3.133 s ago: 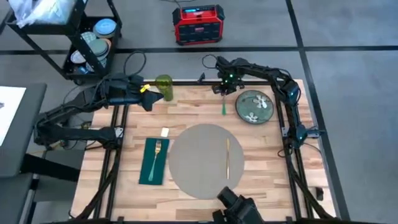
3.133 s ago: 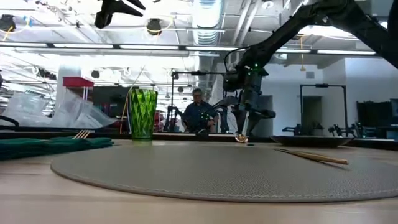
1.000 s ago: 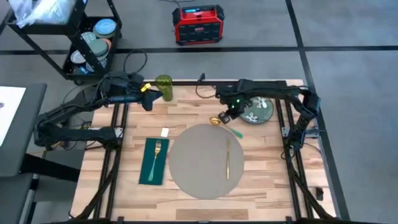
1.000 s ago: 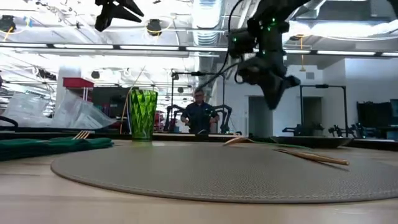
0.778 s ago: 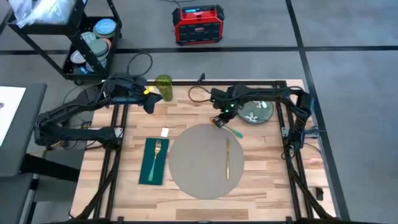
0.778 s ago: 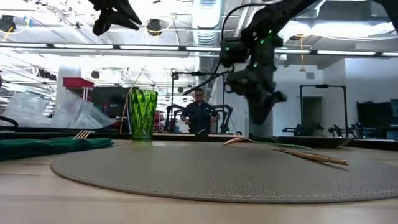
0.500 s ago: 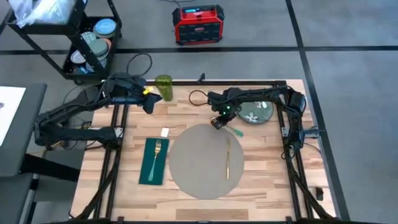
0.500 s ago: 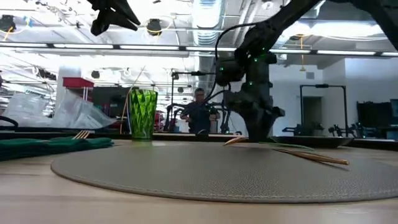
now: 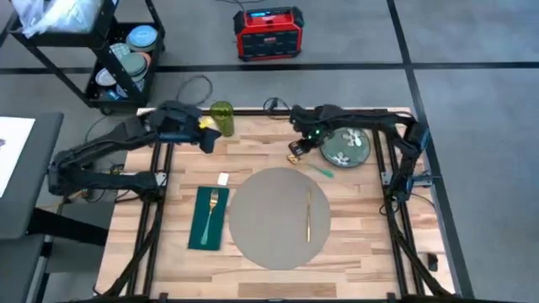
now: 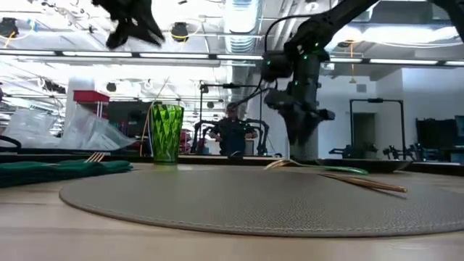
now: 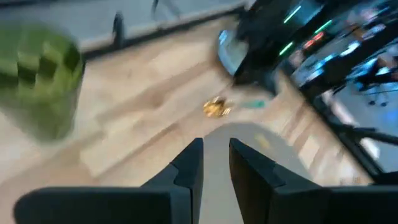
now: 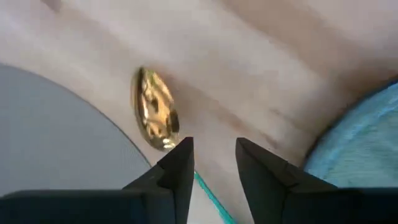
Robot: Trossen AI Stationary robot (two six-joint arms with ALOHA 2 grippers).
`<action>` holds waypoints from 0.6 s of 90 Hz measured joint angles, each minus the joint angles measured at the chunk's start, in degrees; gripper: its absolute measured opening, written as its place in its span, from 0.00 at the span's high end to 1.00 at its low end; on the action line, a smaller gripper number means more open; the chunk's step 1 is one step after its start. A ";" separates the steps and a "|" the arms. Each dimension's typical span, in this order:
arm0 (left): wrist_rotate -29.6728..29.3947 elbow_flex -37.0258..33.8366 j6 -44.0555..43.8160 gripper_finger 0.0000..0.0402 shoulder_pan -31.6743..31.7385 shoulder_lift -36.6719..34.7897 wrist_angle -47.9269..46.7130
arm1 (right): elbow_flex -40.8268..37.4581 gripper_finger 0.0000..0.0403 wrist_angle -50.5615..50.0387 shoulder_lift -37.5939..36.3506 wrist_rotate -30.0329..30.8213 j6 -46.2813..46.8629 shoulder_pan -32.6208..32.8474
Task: Set table place
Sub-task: Put the spoon on the gray table mat
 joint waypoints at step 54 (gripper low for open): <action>2.82 -4.35 -5.85 0.85 -4.39 4.39 5.07 | -0.06 0.97 -1.22 6.87 -2.46 -10.05 0.39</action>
